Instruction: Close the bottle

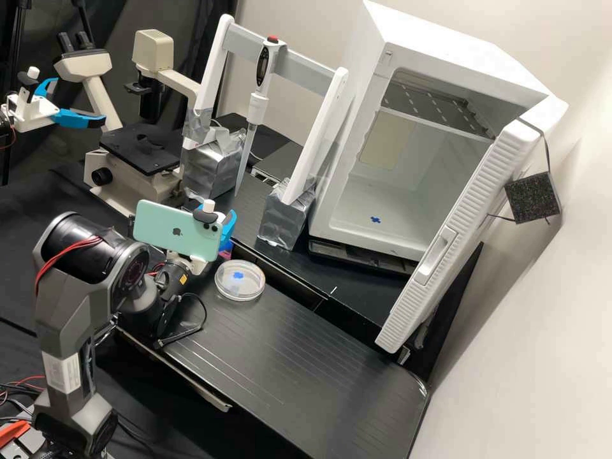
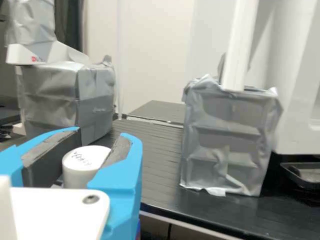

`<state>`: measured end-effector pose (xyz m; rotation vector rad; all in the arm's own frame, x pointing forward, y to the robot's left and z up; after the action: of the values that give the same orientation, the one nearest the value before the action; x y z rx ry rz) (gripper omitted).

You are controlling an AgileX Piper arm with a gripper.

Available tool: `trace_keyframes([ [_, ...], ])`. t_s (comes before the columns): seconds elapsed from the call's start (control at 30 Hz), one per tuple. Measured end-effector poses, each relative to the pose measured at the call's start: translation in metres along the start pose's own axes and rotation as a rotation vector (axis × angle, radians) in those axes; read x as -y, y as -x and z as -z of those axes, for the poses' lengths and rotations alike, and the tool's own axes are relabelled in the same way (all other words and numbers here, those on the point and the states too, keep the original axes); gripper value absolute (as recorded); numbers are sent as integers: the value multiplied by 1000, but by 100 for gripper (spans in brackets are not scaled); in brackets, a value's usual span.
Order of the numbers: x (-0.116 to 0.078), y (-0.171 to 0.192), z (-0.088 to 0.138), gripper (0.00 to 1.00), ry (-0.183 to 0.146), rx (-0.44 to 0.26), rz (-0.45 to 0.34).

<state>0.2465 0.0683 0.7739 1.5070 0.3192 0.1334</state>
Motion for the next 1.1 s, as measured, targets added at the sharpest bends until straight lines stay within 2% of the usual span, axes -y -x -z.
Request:
trace_keyframes([
  [0.3,-1,1,0,0,6,-1,13],
  [0.43,1,-2,-1,0,-16,-3,23],
  [0.67,1,-3,-2,0,-27,-13,38],
  [1.1,5,2,-7,0,-11,-7,78],
])
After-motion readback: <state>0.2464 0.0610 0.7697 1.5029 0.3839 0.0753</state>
